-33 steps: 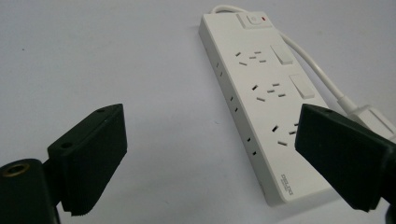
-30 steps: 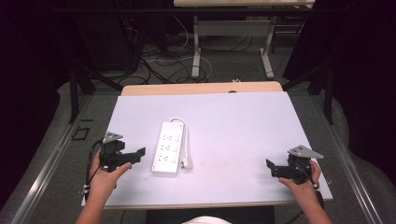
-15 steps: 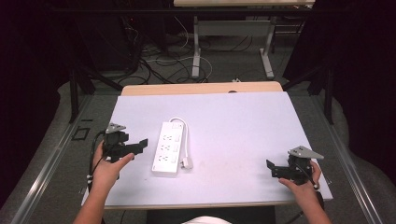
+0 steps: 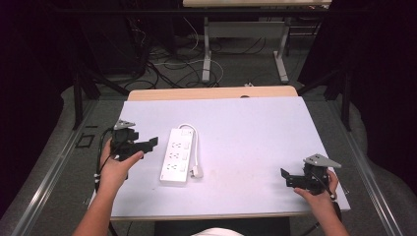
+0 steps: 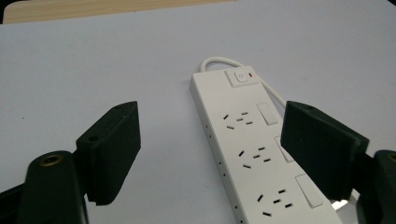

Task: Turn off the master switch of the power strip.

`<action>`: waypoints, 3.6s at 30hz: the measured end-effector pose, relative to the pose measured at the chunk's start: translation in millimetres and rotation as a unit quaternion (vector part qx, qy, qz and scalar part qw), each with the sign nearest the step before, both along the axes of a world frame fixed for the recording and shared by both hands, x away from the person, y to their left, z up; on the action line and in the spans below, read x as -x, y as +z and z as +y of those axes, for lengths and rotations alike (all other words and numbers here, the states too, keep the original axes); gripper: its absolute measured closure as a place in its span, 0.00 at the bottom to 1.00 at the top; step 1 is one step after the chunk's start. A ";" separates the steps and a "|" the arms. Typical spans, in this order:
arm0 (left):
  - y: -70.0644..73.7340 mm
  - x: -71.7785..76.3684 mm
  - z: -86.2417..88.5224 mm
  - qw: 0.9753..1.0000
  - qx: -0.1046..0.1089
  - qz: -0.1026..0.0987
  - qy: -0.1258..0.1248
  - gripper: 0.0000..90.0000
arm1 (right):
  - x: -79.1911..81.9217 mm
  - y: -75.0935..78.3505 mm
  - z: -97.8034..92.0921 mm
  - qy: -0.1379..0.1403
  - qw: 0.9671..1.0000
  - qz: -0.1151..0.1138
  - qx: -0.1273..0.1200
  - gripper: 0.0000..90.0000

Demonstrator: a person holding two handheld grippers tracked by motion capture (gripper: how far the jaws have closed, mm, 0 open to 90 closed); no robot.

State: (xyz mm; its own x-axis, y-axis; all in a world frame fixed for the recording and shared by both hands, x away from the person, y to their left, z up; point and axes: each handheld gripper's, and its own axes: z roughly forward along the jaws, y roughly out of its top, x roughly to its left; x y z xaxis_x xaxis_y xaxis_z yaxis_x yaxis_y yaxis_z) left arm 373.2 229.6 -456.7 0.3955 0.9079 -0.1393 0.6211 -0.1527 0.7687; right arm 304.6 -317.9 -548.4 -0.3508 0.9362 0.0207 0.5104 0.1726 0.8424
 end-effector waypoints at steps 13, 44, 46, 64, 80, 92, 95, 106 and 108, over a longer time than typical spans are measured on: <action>14.8 -17.3 -20.3 1.000 -0.022 -0.013 -0.018 0.25 | 0.2 0.3 -0.3 0.000 1.000 0.005 0.001 0.00; 23.0 -59.8 -78.7 0.998 -0.027 0.050 -0.038 0.27 | -0.5 -0.9 -1.2 -0.002 1.000 0.011 -0.003 0.00; 22.9 -62.5 -82.0 0.997 -0.024 0.058 -0.037 0.28 | -0.6 -1.0 -1.3 -0.002 1.000 0.011 -0.003 0.00; 11.8 -81.8 -96.7 0.994 0.013 0.110 -0.016 0.43 | -1.7 -2.6 -2.9 0.005 1.000 0.015 -0.001 0.00; -9.4 -91.3 -103.8 0.990 0.019 0.140 -0.011 0.57 | -2.1 -3.4 -2.9 0.006 1.000 0.019 0.002 0.00; -21.4 -96.1 -106.1 0.988 0.016 0.153 0.000 0.72 | -2.3 -3.7 -2.8 0.007 1.000 0.020 0.002 0.00; -23.0 -96.8 -106.6 0.988 0.017 0.155 0.004 0.75 | -2.4 -3.9 -2.5 0.008 1.000 0.019 0.001 0.00; -29.9 -99.4 -112.8 0.988 0.019 0.153 0.014 0.89 | -2.4 -4.1 -2.3 0.009 1.000 0.020 -0.001 0.00; -31.1 -100.1 -114.0 0.988 0.017 0.154 0.015 0.93 | -2.4 -4.2 -2.2 0.009 1.000 0.020 -0.001 0.00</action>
